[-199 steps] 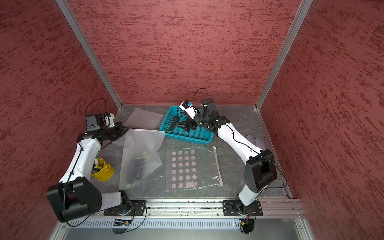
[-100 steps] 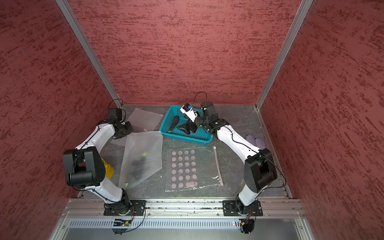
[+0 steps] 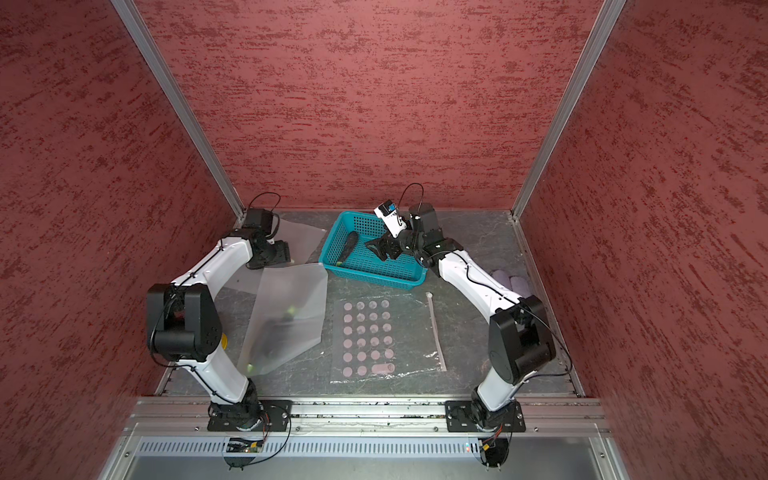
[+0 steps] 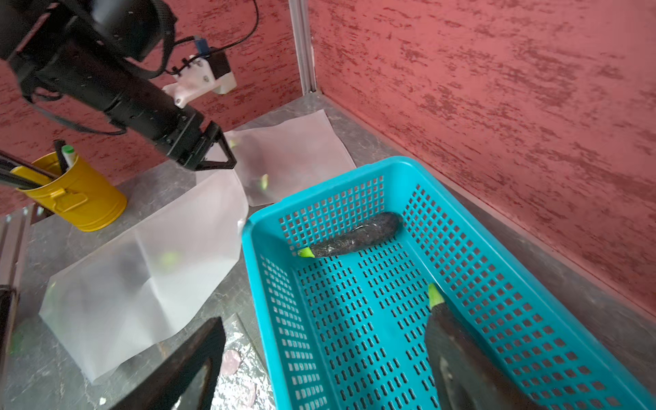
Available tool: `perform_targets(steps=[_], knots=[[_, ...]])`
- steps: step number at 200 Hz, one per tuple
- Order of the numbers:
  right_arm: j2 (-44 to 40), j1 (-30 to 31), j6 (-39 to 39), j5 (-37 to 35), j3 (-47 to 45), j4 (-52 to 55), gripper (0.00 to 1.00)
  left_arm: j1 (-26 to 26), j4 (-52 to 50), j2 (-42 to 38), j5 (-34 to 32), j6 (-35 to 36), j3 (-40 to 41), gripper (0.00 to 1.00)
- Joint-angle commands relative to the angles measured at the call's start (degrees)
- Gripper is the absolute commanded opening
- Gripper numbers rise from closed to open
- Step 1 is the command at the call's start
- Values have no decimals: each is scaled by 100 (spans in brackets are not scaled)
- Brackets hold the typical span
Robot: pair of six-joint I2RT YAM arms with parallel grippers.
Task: Place the eggplant in a zip-top bag and seal the zipper
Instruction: Place the zipper food storage bag at the center of the board.
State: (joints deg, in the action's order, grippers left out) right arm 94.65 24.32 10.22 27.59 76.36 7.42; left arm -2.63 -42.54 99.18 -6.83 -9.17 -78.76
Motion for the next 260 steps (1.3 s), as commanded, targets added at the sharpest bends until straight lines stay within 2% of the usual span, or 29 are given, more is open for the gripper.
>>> perform_targets(steps=[1, 41, 80, 124, 171, 190, 213, 260], knots=[[-179, -28, -276, -370, -135, -385, 89, -215, 142, -518, 526, -279, 163, 76], [-323, -67, -502, -457, -386, -655, 88, -528, 1128, -1285, 1406, -1301, 1333, 75], [-346, -85, -569, -402, -438, -676, 87, -787, 2082, -1426, 1652, -2108, 2398, 74], [-361, -94, -618, -378, -464, -663, 87, -1046, 2250, -1123, 1518, -2483, 2842, 74], [-381, -123, -761, -435, -683, -825, 87, -1222, 1896, -1585, 1207, -2774, 3602, 74], [-331, -138, -832, -485, -708, -815, 87, -1222, 1869, -1686, 1202, -2800, 3663, 75], [-363, -219, -1001, -908, -790, -728, 87, -1234, 1642, -1740, 1237, -2638, 3359, 75], [-944, -661, -1713, -1155, -1410, -383, 87, -1531, 1319, -2062, 1441, -2316, 2756, 77]])
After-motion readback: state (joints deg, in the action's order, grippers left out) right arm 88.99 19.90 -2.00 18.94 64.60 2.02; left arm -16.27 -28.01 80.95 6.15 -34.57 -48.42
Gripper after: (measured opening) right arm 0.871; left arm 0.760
